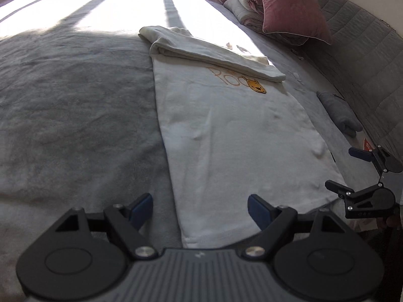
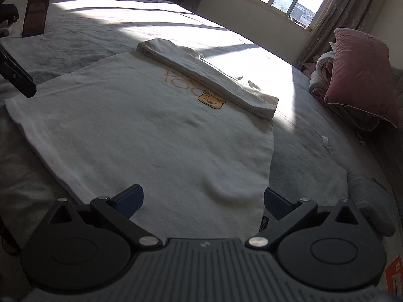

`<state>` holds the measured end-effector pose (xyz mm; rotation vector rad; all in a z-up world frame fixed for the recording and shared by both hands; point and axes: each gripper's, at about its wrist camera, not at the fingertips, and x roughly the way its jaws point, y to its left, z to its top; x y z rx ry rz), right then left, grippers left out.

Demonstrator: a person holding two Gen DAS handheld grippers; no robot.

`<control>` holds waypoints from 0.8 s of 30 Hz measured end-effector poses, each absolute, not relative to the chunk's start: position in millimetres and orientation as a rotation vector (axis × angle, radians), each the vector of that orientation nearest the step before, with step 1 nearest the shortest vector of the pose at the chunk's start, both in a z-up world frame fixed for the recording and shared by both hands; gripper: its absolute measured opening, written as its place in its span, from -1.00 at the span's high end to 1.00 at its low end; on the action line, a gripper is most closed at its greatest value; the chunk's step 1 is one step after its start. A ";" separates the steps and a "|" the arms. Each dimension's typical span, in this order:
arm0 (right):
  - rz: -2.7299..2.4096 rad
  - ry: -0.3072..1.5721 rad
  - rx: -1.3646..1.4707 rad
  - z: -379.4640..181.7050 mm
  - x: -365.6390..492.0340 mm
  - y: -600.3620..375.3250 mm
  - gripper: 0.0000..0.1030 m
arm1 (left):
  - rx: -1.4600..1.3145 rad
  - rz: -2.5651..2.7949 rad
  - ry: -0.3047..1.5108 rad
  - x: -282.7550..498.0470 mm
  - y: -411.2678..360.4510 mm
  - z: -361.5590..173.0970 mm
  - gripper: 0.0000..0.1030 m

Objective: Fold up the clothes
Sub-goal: 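Move both open grippers to the sweatshirt hem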

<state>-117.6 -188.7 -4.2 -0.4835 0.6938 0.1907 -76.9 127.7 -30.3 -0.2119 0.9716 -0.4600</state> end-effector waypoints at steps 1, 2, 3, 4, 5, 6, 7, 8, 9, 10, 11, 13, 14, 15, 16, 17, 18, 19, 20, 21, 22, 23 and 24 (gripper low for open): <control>0.188 0.708 -0.477 -3.2 -120.1 -191.3 -1.00 | -0.226 -0.468 0.982 -79.8 129.2 -30.5 -0.61; 0.189 0.720 -0.463 -2.2 -124.0 -195.0 -1.00 | -0.240 -0.476 0.992 -82.7 130.7 -30.7 -0.58; 0.192 0.729 -0.445 -0.7 -126.3 -199.9 -1.00 | -0.244 -0.486 0.999 -85.4 131.3 -30.7 -0.58; 0.195 0.738 -0.427 0.7 -128.4 -204.8 -1.00 | -0.244 -0.496 1.003 -88.1 131.3 -30.7 -0.56; 0.193 0.747 -0.408 2.1 -129.9 -210.2 -1.00 | -0.244 -0.505 1.007 -90.8 131.3 -30.8 -0.51; 0.191 0.755 -0.390 3.5 -131.4 -215.5 -1.00 | -0.244 -0.515 1.011 -93.5 131.3 -30.8 -0.45; 0.187 0.762 -0.375 4.8 -132.3 -220.3 -1.00 | -0.245 -0.520 1.015 -95.4 131.0 -31.1 -0.44; 0.184 0.771 -0.361 6.1 -133.2 -225.2 -1.00 | -0.248 -0.522 1.016 -96.2 131.1 -31.5 -0.41; 0.182 0.777 -0.353 7.0 -133.8 -228.3 -1.00 | -0.250 -0.524 1.018 -97.0 131.2 -31.8 -0.39; 0.180 0.786 -0.343 7.9 -133.9 -232.6 -1.00 | -0.253 -0.525 1.021 -97.2 131.3 -32.3 -0.37; 0.176 0.795 -0.336 8.4 -134.3 -236.9 -1.00 | -0.252 -0.526 1.024 -97.1 131.1 -32.5 -0.36; 0.167 0.815 -0.326 8.4 -134.4 -243.8 -1.00 | -0.244 -0.525 1.030 -96.5 130.7 -32.5 -0.32; 0.162 0.826 -0.321 8.1 -134.1 -246.6 -1.00 | -0.241 -0.523 1.033 -96.1 130.7 -32.4 -0.29; 0.157 0.836 -0.317 7.6 -133.5 -248.8 -1.00 | -0.243 -0.522 1.036 -95.6 131.1 -32.4 -0.25; 0.154 0.845 -0.312 6.8 -133.1 -250.6 -1.00 | -0.247 -0.523 1.037 -95.7 131.8 -32.6 -0.23; 0.151 0.854 -0.305 5.7 -132.9 -252.8 -1.00 | -0.252 -0.523 1.039 -95.9 132.5 -32.7 -0.20; 0.151 0.861 -0.299 4.5 -132.6 -254.2 -1.00 | -0.254 -0.524 1.039 -96.2 133.1 -33.1 -0.16; 0.150 0.868 -0.291 3.2 -132.5 -255.7 -1.00 | -0.256 -0.525 1.040 -96.6 133.7 -33.4 -0.14; 0.150 0.875 -0.280 1.5 -132.9 -258.0 -1.00 | -0.257 -0.528 1.041 -97.0 133.7 -33.8 -0.09; 0.149 0.880 -0.271 0.0 -133.0 -259.9 -0.98 | -0.258 -0.531 1.043 -97.4 133.7 -34.1 -0.08; 0.147 0.885 -0.261 -1.5 -133.0 -261.9 -0.94 | -0.255 -0.535 1.043 -98.0 133.1 -33.9 -0.08; 0.145 0.891 -0.250 -3.2 -133.0 -263.8 -0.89 | -0.252 -0.539 1.043 -98.6 132.5 -33.7 -0.07; 0.143 0.904 -0.236 -5.5 -132.2 -265.4 -0.73 | -0.250 -0.546 1.046 -99.1 131.6 -33.6 -0.05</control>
